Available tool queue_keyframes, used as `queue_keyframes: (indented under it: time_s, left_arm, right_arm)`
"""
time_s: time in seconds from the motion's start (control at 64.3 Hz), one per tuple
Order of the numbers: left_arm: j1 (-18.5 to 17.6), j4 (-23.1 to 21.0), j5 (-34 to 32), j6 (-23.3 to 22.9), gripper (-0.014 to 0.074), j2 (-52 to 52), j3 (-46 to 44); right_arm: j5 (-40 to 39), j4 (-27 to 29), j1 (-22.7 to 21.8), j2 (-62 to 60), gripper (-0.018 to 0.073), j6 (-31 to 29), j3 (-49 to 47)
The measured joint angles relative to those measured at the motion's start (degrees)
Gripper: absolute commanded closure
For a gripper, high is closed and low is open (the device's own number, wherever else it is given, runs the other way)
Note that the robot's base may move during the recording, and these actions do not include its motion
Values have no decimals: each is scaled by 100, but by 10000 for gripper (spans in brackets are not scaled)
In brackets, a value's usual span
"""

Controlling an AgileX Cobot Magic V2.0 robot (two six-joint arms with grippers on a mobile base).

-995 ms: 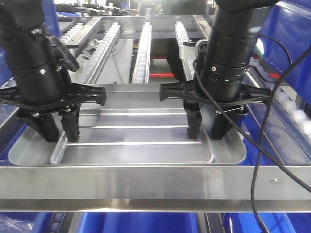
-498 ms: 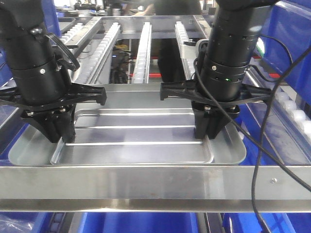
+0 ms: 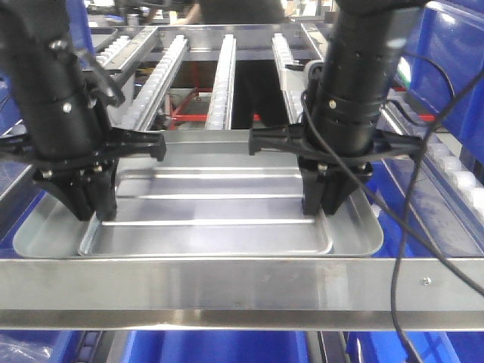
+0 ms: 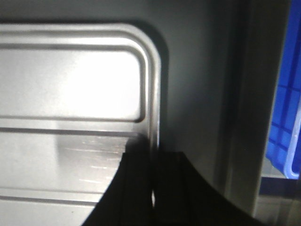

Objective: Grab silver tray and place in blue box
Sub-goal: 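Lift the tray with both grippers and pull it toward the robot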

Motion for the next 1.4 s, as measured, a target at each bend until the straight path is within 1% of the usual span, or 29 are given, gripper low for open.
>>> queue_keyframes:
  time_s: [0.109, 0.264, 0.373, 0.404, 0.482, 0.575, 0.731, 0.84, 0.902, 1.026, 1.182, 1.228, 1.291, 1.399]
  left_arm:
    - [0, 12, 434, 0, 610, -108, -357]
    - [0, -3, 608, 0, 610, -541, -653]
    - [-42, -45, 734, -137, 610, -809, -667]
    - [-88, -28, 765, -205, 610, -862, -655]
    - [-280, 182, 818, -430, 610, -974, -568]
    - [-540, 385, 833, -769, 610, -1093, -432]
    - [-884, 408, 856, -1021, 610, -1235, -166]
    - [-1023, 396, 856, -1192, 610, -1369, 66]
    - [-1140, 375, 868, -1232, 600, -1520, 220]
    - [-1425, 360, 857, -1379, 599, -1878, 608]
    - [-1799, 483, 809, -1903, 599, -2294, 1019]
    - [-1885, 528, 809, -1984, 599, -2357, 1080]
    - [-1950, 567, 829, -2057, 599, -2423, 1107]
    - [-1962, 575, 829, -2113, 599, -2452, 1120]
  right_arm:
    - [340, -25, 0, -165, 508, 23, -226]
    - [520, -149, 0, -595, 508, 252, -337]
    - [712, -170, 0, -814, 508, 302, -344]
    - [749, -170, 0, -863, 508, 329, -344]
    - [792, -230, 15, -1025, 508, 418, -241]
    - [792, -440, 98, -1251, 508, 598, -6]
    - [805, -877, 344, -1780, 508, 1131, 635]
    - [805, -1083, 596, -2183, 508, 1519, 1095]
    - [784, -1099, 712, -2426, 508, 1661, 1331]
    - [777, -1086, 785, -2730, 508, 1712, 1590]
    - [808, -1055, 970, -3091, 508, 1820, 1955]
    - [808, -1043, 1041, -3202, 508, 1915, 2067]
    - [797, -1034, 1110, -3296, 508, 2020, 2202]
    - [751, -1020, 1149, -3352, 508, 2129, 2286]
